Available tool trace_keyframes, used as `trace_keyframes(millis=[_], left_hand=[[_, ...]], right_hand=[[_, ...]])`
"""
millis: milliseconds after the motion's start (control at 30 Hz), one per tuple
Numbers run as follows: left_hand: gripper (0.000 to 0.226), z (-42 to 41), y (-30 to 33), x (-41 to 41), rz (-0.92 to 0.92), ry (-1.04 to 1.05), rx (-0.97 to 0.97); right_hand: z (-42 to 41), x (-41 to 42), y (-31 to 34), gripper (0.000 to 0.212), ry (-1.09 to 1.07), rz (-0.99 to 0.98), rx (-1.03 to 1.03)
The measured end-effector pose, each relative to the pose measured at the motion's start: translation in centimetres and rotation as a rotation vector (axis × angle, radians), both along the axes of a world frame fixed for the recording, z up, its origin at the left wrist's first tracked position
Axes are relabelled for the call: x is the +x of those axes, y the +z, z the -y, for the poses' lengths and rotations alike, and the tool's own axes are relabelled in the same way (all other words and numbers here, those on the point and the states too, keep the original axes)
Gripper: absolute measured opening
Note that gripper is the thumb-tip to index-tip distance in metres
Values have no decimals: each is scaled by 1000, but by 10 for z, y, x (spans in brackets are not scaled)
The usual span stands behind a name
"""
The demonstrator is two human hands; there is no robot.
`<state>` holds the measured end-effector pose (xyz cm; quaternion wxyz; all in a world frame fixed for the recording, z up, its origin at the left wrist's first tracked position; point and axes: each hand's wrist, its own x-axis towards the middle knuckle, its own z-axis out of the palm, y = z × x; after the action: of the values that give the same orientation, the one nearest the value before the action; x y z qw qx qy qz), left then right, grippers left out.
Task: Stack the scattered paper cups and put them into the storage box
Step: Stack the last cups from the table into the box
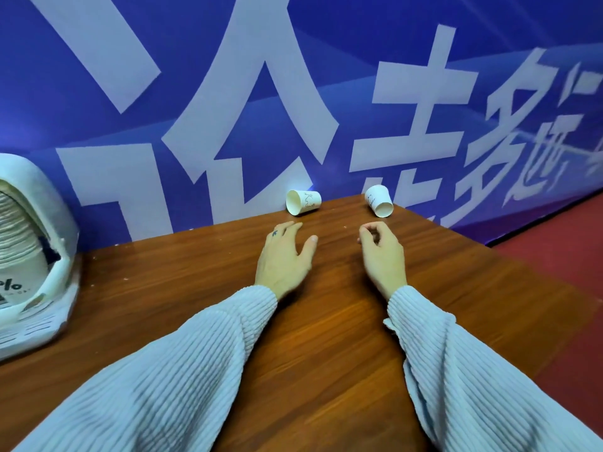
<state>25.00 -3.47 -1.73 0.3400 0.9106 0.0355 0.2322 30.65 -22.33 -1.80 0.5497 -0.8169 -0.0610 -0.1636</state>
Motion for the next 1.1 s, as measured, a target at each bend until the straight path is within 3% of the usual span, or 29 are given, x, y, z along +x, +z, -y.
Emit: trace_keyframes(millis=[100,200,333,433,533,633,867,1100], left_hand=[[68,11,-7,26,-116,-8,-225],[74,16,-8,52,-162,-20,-298],[76,9,-11,87,-156,-8,-241],[71,8,-17,106,-88,45,-67],[65,-4,-21,129,-40,83,-43],[71,-23,-23,150,-56,61,-242],[70,-25,-18,173,-184,37,-75],[65,-22,-13,173,-198,71,-15]], right_hand=[[15,23,-8,16,-76,-13,-147],[27,52,-7,24,-181,34,-308],[30,93,-11,34,-257,101,-500],[26,127,-15,37,-289,217,-669],[25,160,-15,46,-333,191,-753],[24,187,-16,58,-312,72,-756],[30,207,-17,45,-117,-96,-580],[28,207,-21,41,-100,-64,-602]])
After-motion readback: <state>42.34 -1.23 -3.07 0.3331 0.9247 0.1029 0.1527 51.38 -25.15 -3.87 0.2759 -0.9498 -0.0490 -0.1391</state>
